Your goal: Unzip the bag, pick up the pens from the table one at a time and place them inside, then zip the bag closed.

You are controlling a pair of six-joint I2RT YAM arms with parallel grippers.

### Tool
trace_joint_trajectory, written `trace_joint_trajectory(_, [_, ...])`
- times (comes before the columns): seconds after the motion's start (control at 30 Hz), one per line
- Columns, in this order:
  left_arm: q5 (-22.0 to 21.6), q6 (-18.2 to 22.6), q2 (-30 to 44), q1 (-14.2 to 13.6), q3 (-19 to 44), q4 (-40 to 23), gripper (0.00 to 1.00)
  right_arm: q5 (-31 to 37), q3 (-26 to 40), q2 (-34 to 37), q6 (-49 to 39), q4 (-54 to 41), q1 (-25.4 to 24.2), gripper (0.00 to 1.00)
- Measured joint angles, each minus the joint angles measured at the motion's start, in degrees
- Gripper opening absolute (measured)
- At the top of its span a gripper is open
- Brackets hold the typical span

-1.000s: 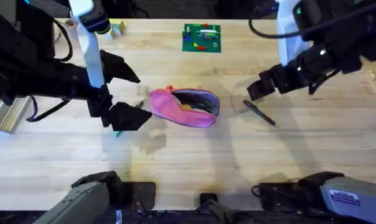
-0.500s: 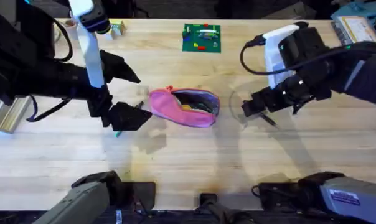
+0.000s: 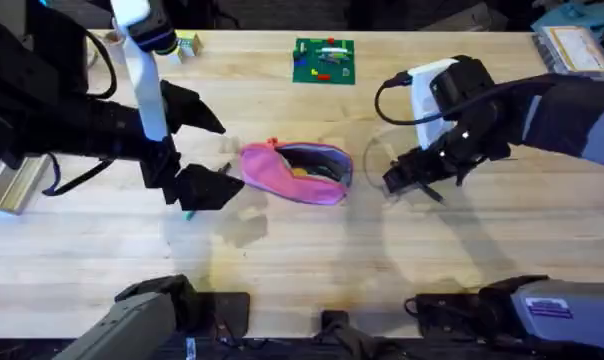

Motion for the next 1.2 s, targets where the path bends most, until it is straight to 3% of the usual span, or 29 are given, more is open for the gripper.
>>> trace_joint_trajectory(0.13, [0.00, 0.02, 0.00, 0.00, 0.00, -0.12, 0.993, 0.01, 0.00, 0.00, -0.31, 0.07, 0.00, 0.464])
trace_joint_trajectory(0.27, [0.00, 0.02, 0.00, 0.00, 0.00, -0.88, 0.993, 0.64, 0.04, -0.02, -0.29, 0.48, -0.11, 0.043])
trace_joint_trajectory(0.67, [0.00, 0.02, 0.00, 0.00, 0.00, -0.92, 0.993, 1.57, 2.65, -0.27, -0.26, -3.10, -0.07, 0.032])
trace_joint_trajectory(0.97, [0.00, 0.02, -0.02, 0.00, 0.00, -0.92, 0.993, 1.63, 8.83, -6.75, -0.49, -5.36, 0.21, 0.031])
trace_joint_trajectory(1.1, [0.00, 0.02, 0.00, 0.00, 0.00, -0.92, 0.994, 0.85, 9.16, -9.97, -2.95, -5.57, 2.11, 0.032])
trace_joint_trajectory(1.2, [0.00, 0.02, 0.00, 0.00, 0.00, -0.92, 0.993, -2.31, 9.16, -13.75, -9.62, -5.79, 6.72, 0.032])
